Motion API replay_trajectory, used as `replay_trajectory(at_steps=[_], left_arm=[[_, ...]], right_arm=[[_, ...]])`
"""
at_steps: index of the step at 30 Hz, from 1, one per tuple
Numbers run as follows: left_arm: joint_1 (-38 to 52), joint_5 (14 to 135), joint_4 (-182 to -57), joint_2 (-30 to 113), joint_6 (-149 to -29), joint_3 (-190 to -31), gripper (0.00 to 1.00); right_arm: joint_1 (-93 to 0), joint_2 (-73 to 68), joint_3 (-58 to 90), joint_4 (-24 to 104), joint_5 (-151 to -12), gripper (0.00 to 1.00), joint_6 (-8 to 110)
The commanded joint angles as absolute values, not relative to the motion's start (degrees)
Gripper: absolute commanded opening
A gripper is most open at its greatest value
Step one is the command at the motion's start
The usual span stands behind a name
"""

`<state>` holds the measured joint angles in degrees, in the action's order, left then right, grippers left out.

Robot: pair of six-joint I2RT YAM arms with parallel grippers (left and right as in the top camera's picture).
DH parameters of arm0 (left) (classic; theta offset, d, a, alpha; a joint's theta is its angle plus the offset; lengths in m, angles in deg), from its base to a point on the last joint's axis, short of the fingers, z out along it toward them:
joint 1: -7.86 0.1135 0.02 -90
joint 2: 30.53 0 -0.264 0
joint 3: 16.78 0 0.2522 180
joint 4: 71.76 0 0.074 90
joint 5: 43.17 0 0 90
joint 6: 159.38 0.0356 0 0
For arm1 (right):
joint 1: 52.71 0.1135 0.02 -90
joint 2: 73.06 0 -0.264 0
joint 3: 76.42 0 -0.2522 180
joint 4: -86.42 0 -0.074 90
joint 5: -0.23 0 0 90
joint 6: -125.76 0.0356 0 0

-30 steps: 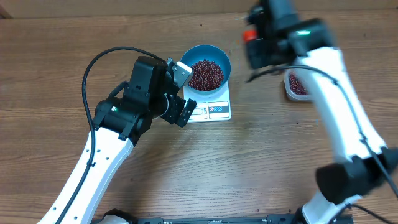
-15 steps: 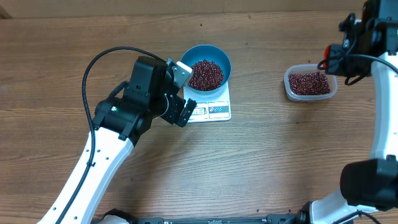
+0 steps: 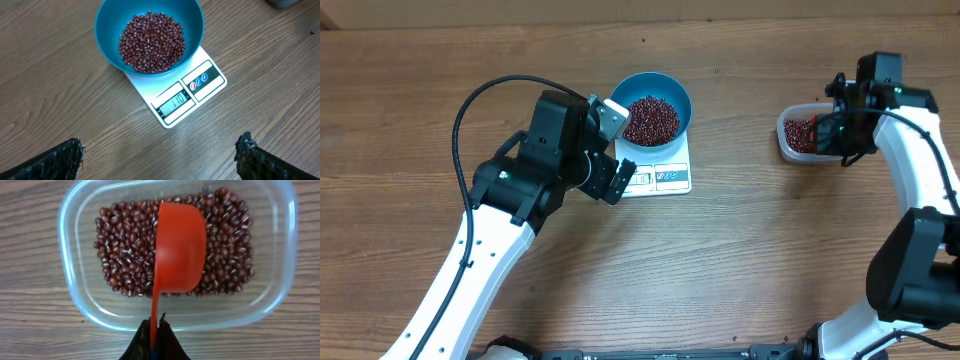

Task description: Scoop item into bowl and weigh 150g on scale

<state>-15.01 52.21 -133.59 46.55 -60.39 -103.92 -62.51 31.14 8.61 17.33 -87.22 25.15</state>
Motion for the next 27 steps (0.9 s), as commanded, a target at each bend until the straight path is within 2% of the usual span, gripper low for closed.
replay_trajectory(at_steps=[1, 19, 27], left_arm=[[-15.0, 52.6, -133.5, 47.1, -61.0, -103.7, 0.99], [-15.0, 52.6, -133.5, 47.1, -61.0, -103.7, 1.00], [-15.0, 52.6, -133.5, 47.1, -61.0, -103.7, 0.99]], right_arm=[[-62.7, 31.8, 10.7, 19.6, -87.1, 0.04, 24.8], [-63.0, 33.7, 11.1, 18.4, -71.0, 0.04, 23.5], [-70.3, 33.7, 11.1, 18.1, -57.4, 0.04, 23.5]])
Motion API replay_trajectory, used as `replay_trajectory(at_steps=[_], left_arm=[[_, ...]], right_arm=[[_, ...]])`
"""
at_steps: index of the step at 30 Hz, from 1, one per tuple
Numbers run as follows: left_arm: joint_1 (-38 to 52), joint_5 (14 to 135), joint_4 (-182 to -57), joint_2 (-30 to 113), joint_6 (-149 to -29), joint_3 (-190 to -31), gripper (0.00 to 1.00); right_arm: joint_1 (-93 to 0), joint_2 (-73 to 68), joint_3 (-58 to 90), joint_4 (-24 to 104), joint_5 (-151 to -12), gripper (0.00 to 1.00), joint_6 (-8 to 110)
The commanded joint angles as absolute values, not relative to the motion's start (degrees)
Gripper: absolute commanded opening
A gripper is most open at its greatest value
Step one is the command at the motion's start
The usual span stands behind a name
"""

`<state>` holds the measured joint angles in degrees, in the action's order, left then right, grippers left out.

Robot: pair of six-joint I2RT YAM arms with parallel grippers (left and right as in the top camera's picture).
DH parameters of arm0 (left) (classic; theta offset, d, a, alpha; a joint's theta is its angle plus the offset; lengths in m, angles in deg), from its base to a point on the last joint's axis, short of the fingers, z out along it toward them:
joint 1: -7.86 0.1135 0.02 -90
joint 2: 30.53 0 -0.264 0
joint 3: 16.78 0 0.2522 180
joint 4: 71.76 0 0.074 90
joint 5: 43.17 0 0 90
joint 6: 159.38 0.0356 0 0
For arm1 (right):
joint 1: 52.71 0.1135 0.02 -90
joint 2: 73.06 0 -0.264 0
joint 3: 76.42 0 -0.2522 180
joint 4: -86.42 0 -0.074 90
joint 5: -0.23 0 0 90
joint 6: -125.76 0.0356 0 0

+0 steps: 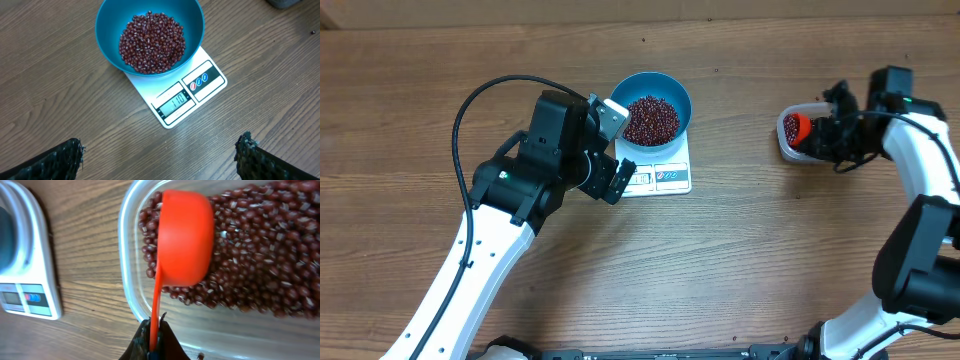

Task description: Scoop item into bowl and weigh 150g on scale

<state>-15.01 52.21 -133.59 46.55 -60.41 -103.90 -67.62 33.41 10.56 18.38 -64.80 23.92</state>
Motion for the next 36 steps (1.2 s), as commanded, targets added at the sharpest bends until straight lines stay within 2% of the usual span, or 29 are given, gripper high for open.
replay_trajectory(at_steps=[1, 7, 16, 19, 28, 36], left_arm=[[-15.0, 52.6, -133.5, 47.1, -61.0, -103.7, 1.00], [-15.0, 52.6, -133.5, 47.1, -61.0, -103.7, 1.00], [-15.0, 52.6, -133.5, 47.1, -61.0, -103.7, 1.00], [-15.0, 52.6, -133.5, 47.1, -61.0, -103.7, 1.00], [-15.0, 52.6, -133.5, 47.1, -61.0, -103.7, 0.99], [-15.0, 52.7, -133.5, 47.1, -61.0, -103.7, 1.00]], right_arm=[[-72.0, 33.7, 11.1, 17.7, -55.9, 0.04, 23.4], [-78.4, 33.7, 11.1, 16.2, -49.5, 0.04, 23.2], [-85.8, 33.7, 11.1, 9.4, -32.4, 0.04, 13.4], [-85.8, 33.7, 11.0, 6.2, -28.7, 0.04, 8.5], [-84.1, 33.7, 10.9, 3.9, -20.3, 0.04, 8.2], [-76.8, 33.7, 10.9, 3.4, -12.1, 0.04, 8.5]])
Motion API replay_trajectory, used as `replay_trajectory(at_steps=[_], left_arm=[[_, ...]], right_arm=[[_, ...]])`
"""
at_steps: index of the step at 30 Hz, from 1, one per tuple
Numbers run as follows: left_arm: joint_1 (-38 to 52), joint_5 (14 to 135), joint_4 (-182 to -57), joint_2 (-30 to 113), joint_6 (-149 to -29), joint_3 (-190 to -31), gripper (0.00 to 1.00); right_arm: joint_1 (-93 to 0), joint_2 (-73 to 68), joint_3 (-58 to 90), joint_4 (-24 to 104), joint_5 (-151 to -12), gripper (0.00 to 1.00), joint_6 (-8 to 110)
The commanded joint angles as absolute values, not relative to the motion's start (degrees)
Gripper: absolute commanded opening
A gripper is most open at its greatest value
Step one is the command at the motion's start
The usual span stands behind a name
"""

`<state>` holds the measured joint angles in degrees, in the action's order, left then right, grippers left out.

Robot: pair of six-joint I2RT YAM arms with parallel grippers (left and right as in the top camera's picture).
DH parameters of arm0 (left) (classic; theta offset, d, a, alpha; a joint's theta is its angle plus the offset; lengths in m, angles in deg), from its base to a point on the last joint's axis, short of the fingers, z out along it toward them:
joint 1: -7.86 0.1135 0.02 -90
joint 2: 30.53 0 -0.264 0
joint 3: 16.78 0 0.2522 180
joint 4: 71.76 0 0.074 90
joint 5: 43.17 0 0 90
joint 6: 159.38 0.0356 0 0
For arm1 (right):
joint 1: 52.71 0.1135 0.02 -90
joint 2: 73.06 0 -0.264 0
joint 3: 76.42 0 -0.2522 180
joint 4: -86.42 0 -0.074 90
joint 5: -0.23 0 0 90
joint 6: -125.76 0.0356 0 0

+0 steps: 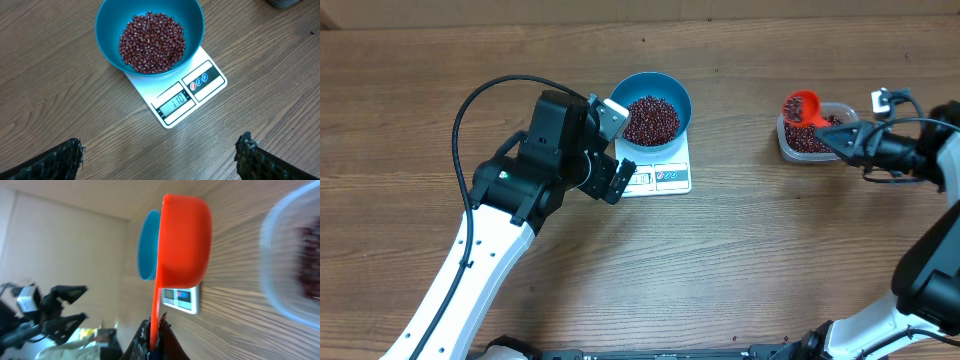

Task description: Scoop item into bowl and weigh 150g on scale

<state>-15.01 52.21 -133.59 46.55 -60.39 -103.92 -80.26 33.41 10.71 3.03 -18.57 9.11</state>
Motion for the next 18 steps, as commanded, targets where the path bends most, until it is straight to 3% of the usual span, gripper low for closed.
replay_trajectory(at_steps=[1, 10, 18], left_arm=[[-15.0, 52.6, -133.5, 47.1, -61.0, -103.7, 1.00], [-15.0, 52.6, -133.5, 47.1, -61.0, -103.7, 1.00], [-15.0, 52.6, -133.5, 47.1, -61.0, -103.7, 1.00]], right_arm=[[-75.8, 33.7, 10.9, 3.7, -11.4, 0.04, 8.5], [-63.3, 33.7, 10.9, 20.3, -10.5, 0.04, 26.4], [-53.2, 33.7, 8.7, 35.7, -20.6, 0.04, 43.9]])
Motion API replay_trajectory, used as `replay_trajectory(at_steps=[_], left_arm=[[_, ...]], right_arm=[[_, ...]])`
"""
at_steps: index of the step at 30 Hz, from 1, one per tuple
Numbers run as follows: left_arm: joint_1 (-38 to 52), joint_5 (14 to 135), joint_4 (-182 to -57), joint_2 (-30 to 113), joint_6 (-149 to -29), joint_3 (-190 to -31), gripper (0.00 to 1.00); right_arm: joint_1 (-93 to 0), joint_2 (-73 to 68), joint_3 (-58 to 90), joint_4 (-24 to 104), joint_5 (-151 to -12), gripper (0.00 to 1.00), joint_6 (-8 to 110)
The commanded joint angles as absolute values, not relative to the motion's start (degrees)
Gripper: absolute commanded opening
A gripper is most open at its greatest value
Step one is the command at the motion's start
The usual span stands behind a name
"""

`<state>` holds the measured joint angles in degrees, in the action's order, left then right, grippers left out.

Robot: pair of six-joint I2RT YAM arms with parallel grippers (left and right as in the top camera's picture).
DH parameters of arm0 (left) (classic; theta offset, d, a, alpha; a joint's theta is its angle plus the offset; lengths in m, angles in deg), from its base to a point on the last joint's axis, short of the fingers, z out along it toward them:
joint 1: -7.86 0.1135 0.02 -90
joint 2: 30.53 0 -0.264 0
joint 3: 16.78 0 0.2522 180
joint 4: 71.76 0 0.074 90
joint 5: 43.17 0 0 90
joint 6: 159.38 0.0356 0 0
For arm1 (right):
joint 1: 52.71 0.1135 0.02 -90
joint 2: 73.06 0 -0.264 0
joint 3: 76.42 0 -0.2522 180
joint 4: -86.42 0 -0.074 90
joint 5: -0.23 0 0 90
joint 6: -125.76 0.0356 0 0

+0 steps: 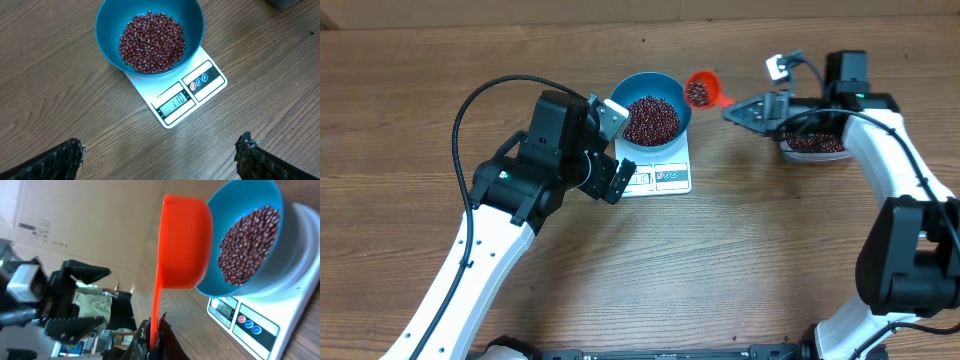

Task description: Scoop item into bowl and weigh 150g on scale

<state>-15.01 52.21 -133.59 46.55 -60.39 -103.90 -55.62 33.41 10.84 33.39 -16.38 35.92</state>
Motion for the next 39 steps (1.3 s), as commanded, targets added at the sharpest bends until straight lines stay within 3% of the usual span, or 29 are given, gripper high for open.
replay_trajectory(at_steps=[1, 8, 12, 16, 39], left_arm=[[-15.0, 52.6, -133.5, 47.1, -61.0, -103.7, 1.00], [-15.0, 52.6, -133.5, 47.1, -61.0, -103.7, 1.00], [-15.0, 52.6, -133.5, 47.1, -61.0, -103.7, 1.00], [-15.0, 52.6, -133.5, 47.1, -61.0, -103.7, 1.00], [-15.0, 52.6, -133.5, 47.1, -61.0, -103.7, 1.00]], right_arm=[[-52.1, 33.7, 8.0, 36.6, -22.5, 0.04, 45.2], [-44.3, 33.7, 1.5, 33.2, -40.6, 0.04, 45.8], [-37.0, 33.7, -5.3, 24.5, -65.0, 0.04, 44.3], [-32.2, 33.7, -8.4, 22.0, -78.3, 0.04, 43.8], [-16.6, 33.7, -9.3, 21.3, -115.5, 0.04, 36.7]])
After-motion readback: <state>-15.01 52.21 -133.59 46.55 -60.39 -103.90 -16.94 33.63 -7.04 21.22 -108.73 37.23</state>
